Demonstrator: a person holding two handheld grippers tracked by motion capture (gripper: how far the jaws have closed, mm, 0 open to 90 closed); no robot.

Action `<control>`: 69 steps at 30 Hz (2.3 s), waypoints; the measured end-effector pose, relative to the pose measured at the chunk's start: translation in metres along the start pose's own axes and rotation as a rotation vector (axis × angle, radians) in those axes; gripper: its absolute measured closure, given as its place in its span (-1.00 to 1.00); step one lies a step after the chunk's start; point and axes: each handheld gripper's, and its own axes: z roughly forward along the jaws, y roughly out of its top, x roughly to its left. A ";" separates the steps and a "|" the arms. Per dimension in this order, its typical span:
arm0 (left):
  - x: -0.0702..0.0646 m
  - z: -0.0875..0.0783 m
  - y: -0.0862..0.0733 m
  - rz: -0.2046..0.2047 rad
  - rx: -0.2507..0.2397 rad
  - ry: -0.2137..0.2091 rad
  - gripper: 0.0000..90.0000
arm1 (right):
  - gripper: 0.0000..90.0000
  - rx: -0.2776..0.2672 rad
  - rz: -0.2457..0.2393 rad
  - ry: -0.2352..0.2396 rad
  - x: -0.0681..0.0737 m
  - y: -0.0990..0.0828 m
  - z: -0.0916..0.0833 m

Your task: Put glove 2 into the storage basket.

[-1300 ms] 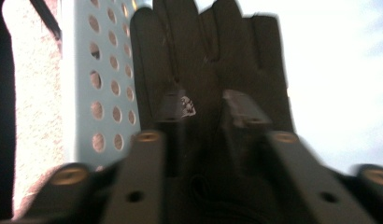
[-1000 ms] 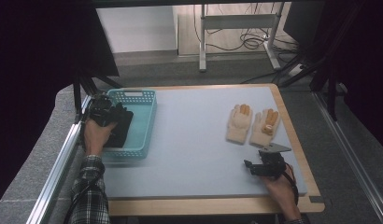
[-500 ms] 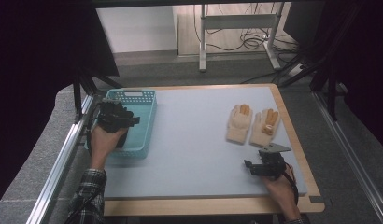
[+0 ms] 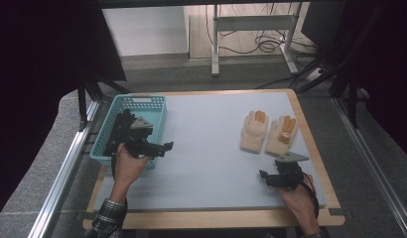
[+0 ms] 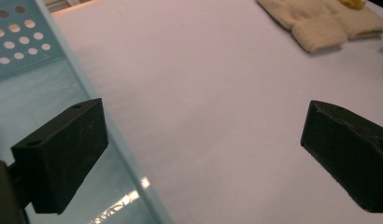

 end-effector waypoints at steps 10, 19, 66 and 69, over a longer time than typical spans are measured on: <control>-0.052 0.014 -0.027 0.062 -0.059 -0.040 -0.99 | -0.51 0.000 0.004 0.009 -0.001 0.000 0.000; -0.082 0.038 -0.056 0.126 0.002 -0.054 -1.00 | -0.71 0.018 -0.011 0.021 0.002 0.002 0.003; -0.068 0.055 -0.094 0.076 0.137 -0.012 -0.97 | -0.08 -0.030 -0.032 0.012 -0.049 0.107 0.053; -0.068 0.055 -0.094 0.076 0.137 -0.012 -0.97 | -0.12 -0.013 -0.035 0.010 -0.053 0.115 0.068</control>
